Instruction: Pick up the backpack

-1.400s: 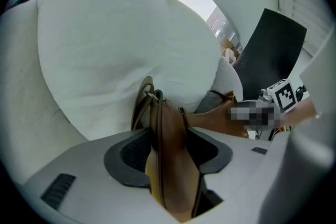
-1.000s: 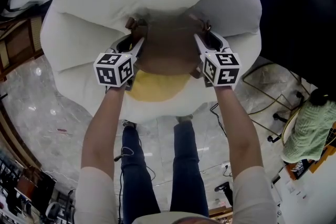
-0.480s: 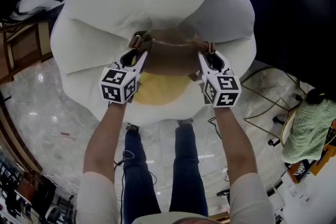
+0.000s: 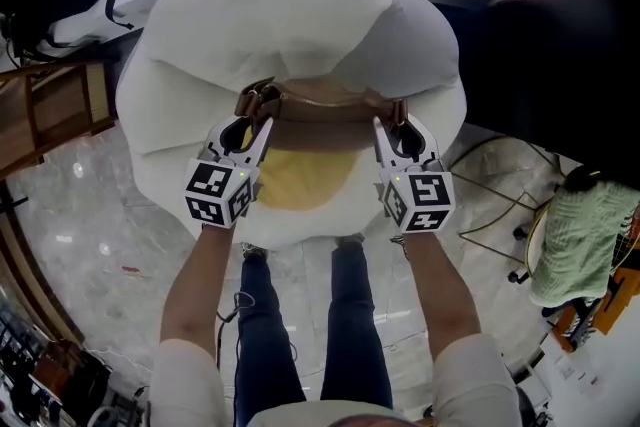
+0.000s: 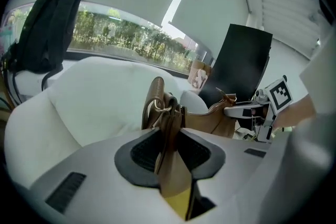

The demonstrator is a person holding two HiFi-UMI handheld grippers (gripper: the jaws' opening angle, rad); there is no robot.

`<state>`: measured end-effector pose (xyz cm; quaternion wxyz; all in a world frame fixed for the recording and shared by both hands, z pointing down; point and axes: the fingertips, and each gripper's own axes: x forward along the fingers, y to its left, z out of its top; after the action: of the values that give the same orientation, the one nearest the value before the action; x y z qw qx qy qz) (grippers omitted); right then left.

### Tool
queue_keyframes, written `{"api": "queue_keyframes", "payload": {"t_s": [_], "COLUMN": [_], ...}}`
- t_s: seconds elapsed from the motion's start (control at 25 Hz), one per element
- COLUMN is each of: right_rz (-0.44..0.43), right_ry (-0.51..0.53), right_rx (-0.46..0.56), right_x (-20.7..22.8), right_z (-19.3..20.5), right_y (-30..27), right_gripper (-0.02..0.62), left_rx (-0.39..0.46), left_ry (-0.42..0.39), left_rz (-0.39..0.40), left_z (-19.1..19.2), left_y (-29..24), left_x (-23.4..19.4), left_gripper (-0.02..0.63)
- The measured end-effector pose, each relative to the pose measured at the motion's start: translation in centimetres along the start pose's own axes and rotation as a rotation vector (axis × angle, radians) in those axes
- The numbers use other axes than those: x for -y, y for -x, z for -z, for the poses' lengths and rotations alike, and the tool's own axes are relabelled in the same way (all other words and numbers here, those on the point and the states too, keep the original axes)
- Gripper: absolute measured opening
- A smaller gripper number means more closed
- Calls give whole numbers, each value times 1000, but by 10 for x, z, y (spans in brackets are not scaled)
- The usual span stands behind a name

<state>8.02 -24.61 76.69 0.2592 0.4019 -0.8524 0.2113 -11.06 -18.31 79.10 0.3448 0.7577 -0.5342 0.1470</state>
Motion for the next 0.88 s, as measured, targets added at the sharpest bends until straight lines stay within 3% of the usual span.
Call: {"api": "queue_keyframes", "payload": {"t_s": [0.88], "right_rz": [58], "right_ry": [69], "right_rx": [173], "right_x": [-35], "right_z": [-160], "right_y": [164], "right_gripper": [149], "left_rx": [136], "left_ry": [-63], "left_rz": [24], "left_z": [-147], "left_y": [131], "left_x": [96], "left_gripper": [117]}}
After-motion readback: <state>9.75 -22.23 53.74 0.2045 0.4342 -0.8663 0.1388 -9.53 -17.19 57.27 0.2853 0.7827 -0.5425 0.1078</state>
